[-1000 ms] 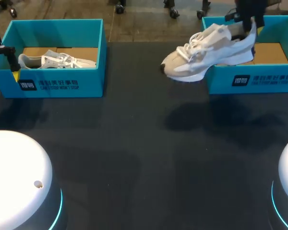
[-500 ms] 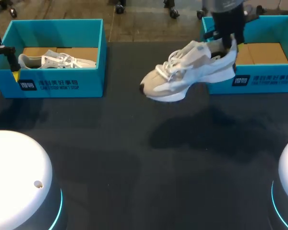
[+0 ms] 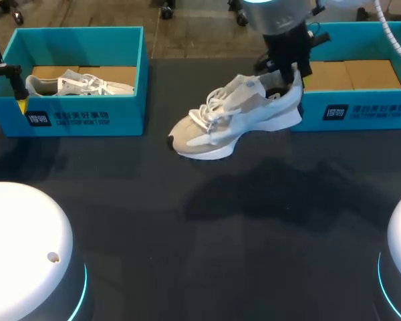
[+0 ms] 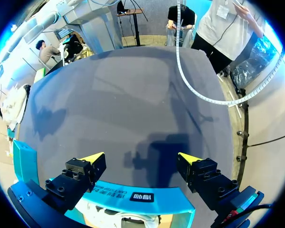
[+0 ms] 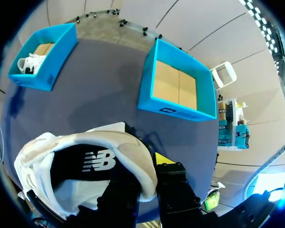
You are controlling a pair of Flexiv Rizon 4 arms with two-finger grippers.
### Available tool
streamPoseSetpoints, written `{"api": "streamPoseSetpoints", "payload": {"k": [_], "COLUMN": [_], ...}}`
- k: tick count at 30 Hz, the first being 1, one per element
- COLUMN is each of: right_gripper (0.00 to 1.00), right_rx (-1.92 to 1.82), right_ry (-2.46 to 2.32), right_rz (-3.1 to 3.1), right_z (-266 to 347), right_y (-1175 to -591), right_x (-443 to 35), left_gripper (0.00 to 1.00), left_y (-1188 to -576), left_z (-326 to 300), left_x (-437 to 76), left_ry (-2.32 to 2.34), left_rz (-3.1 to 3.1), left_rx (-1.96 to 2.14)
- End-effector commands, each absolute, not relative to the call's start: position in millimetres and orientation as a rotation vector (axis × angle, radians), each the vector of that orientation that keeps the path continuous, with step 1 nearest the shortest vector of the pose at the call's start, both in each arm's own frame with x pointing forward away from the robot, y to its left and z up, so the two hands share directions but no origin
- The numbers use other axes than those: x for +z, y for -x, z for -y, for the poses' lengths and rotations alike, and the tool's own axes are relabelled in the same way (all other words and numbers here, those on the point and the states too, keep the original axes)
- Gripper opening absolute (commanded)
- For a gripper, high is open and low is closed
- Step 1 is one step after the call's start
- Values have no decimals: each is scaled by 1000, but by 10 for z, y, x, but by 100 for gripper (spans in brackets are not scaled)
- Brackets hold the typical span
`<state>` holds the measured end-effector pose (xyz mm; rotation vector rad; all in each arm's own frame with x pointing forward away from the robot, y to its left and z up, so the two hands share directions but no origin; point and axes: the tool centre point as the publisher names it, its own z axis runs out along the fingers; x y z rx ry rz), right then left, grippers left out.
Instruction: Take the shoe out of the shoebox, open the shoe tongue, remove and reinsert the insole, then place the shoe into the shoebox
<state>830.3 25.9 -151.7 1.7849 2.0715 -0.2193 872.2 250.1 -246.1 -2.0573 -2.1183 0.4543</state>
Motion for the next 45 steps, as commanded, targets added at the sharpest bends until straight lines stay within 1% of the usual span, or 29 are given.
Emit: {"api": "streamPoseSetpoints", "payload": {"k": [1, 18, 30, 45], "right_gripper": [0, 0, 0, 0], "right_rx": [-227, -227, -162, -170], "right_ry": [-1787, -1787, -1820, -1891], "right_rz": [-2074, -2074, -1956, -1954], "right_z": [-275, -275, -768, -1012], "right_y": [-8325, -8325, -7812, -7485], "right_x": [-1505, -1505, -1584, -1881], "left_gripper": [100, 100, 100, 100], "left_y": [-8708, -8708, -8708, -8708], "left_z": [-2503, -2503, -2503, -2503], "left_x": [-2461, -2461, -2461, -2461], "left_ry": [2059, 2059, 2059, 2059], "left_rz": [2120, 2120, 2120, 2120], "left_rx": [448, 448, 448, 448]}}
